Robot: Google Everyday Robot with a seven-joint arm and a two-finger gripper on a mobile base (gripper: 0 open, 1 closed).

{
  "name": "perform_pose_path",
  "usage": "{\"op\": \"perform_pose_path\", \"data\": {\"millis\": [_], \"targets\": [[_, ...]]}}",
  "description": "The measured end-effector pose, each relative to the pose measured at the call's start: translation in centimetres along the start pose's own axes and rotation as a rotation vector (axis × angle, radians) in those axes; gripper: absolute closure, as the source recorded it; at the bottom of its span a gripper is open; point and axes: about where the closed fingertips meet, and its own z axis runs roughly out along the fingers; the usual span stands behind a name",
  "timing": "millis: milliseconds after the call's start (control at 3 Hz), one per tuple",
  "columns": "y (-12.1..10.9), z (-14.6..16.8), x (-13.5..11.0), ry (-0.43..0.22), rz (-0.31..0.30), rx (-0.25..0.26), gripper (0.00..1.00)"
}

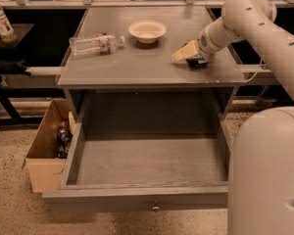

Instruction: Place rxbar blueberry into top drawer

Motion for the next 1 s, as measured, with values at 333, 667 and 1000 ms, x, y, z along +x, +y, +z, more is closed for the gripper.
{"op": "perform_pose_path", "data": {"millis": [333, 667, 1000], "targets": [[0.3, 0.6, 0.5, 0.018, 0.008, -0.002, 0.18], [0.7, -0.2, 0.3, 0.002, -0.004, 0.0, 0.49], [1.7, -1.6, -0.1, -0.023, -0.037, -0.004, 0.72]]}}
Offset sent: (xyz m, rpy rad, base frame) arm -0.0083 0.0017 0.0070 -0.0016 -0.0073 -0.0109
